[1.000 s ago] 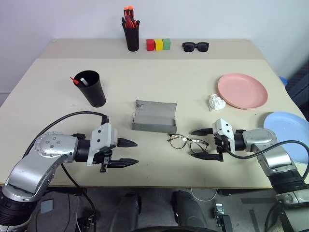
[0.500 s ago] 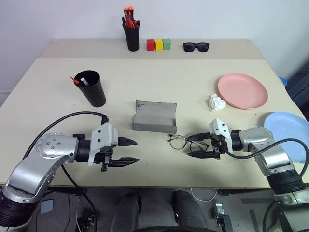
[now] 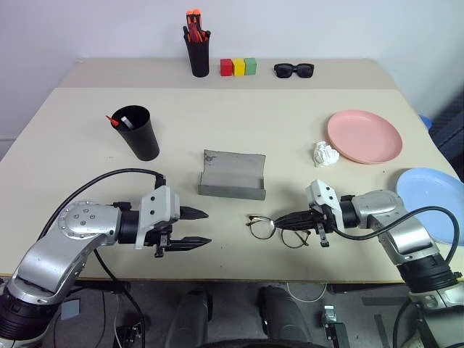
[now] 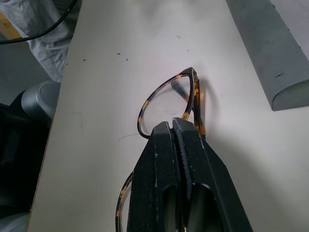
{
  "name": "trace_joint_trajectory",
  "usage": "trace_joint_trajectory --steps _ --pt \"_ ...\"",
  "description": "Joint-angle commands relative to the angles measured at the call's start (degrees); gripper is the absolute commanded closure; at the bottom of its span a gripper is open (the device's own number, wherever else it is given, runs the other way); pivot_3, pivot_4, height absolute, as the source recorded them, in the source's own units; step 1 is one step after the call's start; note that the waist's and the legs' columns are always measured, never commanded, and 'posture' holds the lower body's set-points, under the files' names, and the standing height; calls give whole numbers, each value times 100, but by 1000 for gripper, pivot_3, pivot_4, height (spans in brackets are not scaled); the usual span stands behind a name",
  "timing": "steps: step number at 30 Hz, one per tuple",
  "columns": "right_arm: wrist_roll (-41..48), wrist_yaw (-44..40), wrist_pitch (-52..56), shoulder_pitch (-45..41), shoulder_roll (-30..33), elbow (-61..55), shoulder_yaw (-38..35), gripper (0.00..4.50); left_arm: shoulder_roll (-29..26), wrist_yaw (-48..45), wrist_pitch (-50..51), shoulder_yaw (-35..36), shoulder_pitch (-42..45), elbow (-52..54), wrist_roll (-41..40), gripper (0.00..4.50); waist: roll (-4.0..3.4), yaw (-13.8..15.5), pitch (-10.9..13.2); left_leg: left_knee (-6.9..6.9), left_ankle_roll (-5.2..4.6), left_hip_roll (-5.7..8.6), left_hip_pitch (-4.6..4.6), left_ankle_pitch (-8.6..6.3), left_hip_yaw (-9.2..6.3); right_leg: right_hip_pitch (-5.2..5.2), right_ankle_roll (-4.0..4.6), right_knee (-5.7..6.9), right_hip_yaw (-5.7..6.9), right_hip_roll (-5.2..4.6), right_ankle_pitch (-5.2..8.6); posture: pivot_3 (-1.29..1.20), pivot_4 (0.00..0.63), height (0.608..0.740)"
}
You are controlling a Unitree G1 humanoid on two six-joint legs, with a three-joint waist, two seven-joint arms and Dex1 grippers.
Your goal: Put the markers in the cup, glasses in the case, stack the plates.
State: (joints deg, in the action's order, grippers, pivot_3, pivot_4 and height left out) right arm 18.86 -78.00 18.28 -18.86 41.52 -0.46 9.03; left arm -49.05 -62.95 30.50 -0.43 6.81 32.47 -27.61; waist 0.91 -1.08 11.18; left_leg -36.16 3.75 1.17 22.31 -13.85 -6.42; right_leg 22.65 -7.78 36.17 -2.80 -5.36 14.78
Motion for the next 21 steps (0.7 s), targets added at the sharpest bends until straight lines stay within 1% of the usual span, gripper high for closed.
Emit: trace_joint_trajectory --steps 1,5,8,13,17,21 --pt "87 63 -34 -114 -33 -232 -63 4455 -21 40 -114 22 -19 77 -15 1968 0 0 0 0 0 0 0 0 0 0 0 0 0 0 0 0 150 740" --pt "178 -7 174 -135 85 -305 -83 4455 -21 48 -114 19 -6 57 -39 1968 0 2 0 0 0 0 0 0 0 0 0 0 0 0 0 0 150 740" --pt "63 -45 125 -135 207 -350 -37 3693 -19 53 -105 3 11 57 -51 1968 0 3 0 0 0 0 1 0 0 0 0 -1 0 0 0 0 150 740" --pt "-26 40 132 -198 307 -510 -30 1247 -10 61 -112 -54 49 37 -40 1968 0 -3 0 0 0 0 1 0 0 1 1 -1 0 0 1 0 150 740" --pt "-88 111 185 -254 356 -722 -6 1247 4 74 -122 -92 62 23 -25 1968 0 0 0 1 0 0 3 0 0 4 0 -1 0 0 1 0 150 740" --pt "-102 383 381 -273 345 -956 -60 1247 27 106 -132 -113 71 9 -10 1968 0 7 0 1 0 0 4 0 0 4 1 -1 0 0 1 0 150 740"
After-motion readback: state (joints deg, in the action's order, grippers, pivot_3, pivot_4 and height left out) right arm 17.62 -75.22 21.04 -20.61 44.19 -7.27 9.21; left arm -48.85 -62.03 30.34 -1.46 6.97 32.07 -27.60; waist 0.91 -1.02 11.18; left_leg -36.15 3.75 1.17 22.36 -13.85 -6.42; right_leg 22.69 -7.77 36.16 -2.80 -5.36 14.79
